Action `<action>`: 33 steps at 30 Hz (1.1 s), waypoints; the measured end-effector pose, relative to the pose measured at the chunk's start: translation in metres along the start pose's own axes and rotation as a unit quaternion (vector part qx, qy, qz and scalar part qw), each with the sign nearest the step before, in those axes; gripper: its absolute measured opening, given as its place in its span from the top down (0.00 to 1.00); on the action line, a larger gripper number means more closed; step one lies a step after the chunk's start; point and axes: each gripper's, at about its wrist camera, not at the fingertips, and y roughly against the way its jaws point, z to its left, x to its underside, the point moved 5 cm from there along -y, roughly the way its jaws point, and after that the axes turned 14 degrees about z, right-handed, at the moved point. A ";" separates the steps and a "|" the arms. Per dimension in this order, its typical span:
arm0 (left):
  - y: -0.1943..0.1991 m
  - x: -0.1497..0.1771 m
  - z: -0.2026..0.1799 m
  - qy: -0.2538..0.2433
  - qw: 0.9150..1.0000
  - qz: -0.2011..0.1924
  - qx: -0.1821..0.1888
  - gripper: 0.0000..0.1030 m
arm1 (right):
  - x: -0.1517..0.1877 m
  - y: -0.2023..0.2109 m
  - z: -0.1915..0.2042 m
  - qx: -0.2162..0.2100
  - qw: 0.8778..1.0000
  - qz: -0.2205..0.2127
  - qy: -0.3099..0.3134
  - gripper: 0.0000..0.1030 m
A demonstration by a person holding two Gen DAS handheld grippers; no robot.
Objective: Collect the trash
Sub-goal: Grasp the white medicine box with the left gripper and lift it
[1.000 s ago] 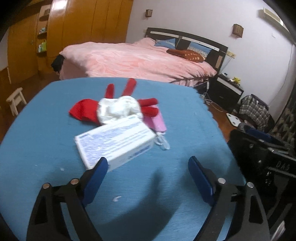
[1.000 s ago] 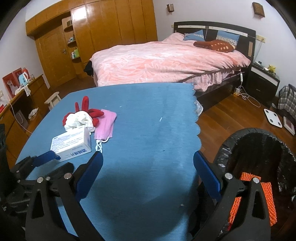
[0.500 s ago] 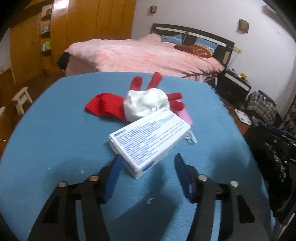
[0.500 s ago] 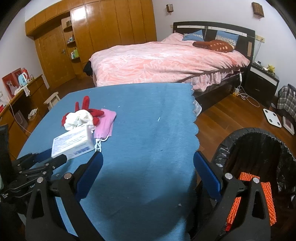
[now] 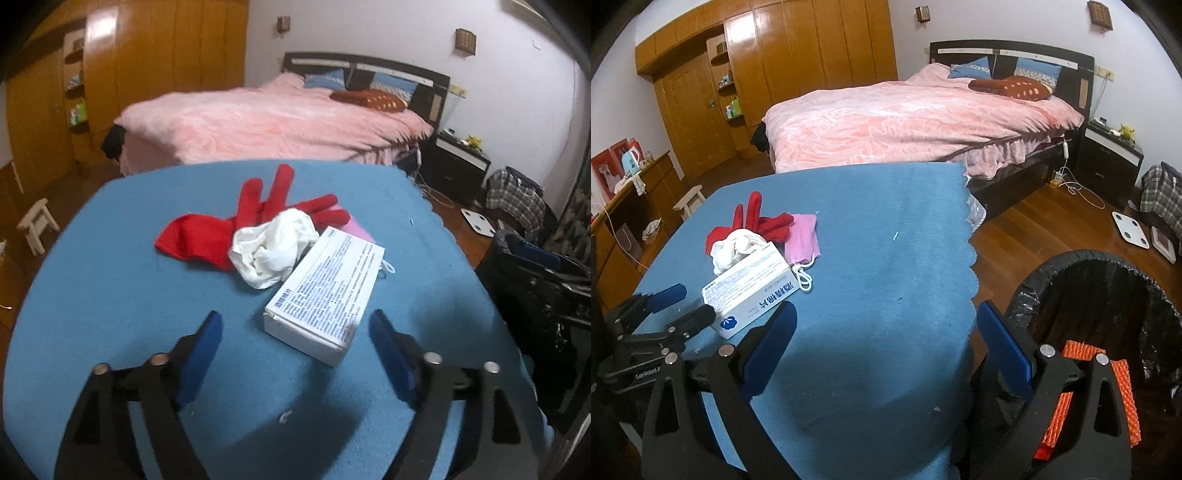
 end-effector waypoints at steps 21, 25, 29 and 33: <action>0.005 0.030 -0.013 0.027 0.999 0.030 -0.011 0.30 | 0.006 -0.006 0.007 -0.005 1.000 0.009 0.008 0.07; -0.002 0.021 -0.014 0.017 0.999 0.039 -0.012 0.17 | 0.005 -0.003 0.006 -0.002 1.000 0.005 0.008 0.07; -0.018 0.009 -0.017 -0.002 0.998 0.058 -0.007 0.17 | 0.003 0.000 0.001 0.000 1.000 0.001 0.000 0.07; -0.027 0.011 -0.024 -0.009 0.998 0.066 0.007 0.39 | 0.003 0.001 0.001 0.001 1.000 0.000 0.001 0.07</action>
